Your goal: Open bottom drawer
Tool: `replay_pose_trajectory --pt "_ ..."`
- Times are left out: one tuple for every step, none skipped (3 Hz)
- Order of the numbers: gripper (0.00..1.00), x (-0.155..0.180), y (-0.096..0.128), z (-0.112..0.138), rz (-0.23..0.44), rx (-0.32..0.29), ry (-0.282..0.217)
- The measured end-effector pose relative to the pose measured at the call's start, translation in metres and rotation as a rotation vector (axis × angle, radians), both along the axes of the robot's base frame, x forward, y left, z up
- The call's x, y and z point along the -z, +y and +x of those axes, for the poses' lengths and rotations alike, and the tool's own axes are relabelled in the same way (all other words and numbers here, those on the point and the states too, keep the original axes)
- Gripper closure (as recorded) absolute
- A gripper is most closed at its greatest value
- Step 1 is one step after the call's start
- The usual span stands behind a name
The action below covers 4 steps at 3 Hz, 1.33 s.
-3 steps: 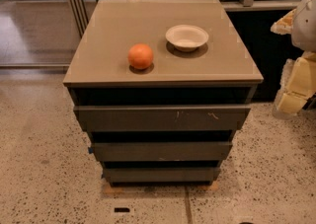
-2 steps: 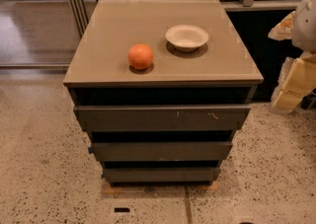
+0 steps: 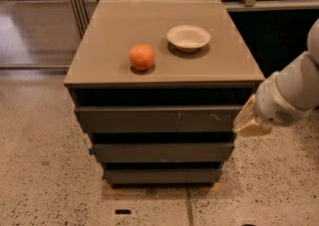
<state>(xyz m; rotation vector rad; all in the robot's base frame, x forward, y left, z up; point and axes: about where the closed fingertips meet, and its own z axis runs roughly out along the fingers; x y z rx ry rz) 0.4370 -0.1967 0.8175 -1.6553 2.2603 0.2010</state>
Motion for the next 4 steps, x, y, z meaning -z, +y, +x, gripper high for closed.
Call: replay_pose_trajectory --pt "1.00 0.093 0.019 0.005 0.129 0.019 0.059" --pt "1.00 0.093 0.019 0.005 0.129 0.019 0.059" --pt "1.00 0.124 0.022 0.007 0.133 0.025 0.037" --pt "1.00 0.221 0.043 -0.001 0.189 0.015 0.081"
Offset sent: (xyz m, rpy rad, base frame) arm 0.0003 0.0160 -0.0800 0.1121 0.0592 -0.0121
